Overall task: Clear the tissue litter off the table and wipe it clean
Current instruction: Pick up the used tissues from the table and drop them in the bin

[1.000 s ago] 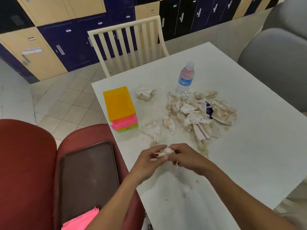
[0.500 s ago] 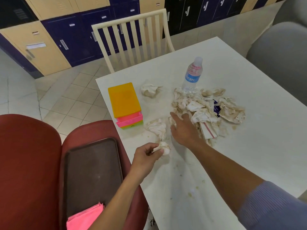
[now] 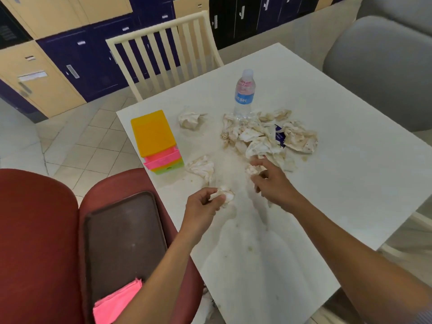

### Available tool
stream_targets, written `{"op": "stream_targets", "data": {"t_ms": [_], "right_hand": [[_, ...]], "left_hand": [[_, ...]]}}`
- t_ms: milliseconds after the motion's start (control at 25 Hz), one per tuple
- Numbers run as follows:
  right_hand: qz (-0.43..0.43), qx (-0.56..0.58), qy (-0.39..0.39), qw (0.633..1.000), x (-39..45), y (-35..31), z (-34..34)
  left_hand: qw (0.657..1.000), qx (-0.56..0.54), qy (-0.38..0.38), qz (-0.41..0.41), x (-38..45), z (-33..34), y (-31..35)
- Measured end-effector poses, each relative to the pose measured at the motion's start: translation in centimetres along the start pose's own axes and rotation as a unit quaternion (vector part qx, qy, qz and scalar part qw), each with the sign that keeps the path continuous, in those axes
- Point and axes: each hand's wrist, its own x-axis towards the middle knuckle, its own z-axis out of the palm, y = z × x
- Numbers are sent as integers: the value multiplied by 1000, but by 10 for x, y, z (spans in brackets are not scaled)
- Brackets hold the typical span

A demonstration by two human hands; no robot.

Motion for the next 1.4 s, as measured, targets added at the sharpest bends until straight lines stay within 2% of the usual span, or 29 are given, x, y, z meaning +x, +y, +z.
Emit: {"op": "stream_targets", "data": {"t_ms": [200,360,480,640,880,1120,1400], "right_hand": [[44,63,66,995,-78,51,-58],[118,80,173,975,-148,124,-112],[180,110,255,944,-200,186,-145],[272,180,336,884,-259,264,-169],[337,206,348,850,-316,314,-191],[311,218,344,859,-346,327,-210],[265,220,288,893,-324,302,-199]], "left_hand": [[998,27,-57,-2,-25,47,-4],[991,57,-118,0,-51,102,-11],[981,90,-173,6,-75,149,-15],[958,154,-242,5,-114,216,-28],[912,279,-301,14,-155,292,-76],[865,360,-350,10,-189,345,-112],[879,362,-310,10,-177,332,-103]]}}
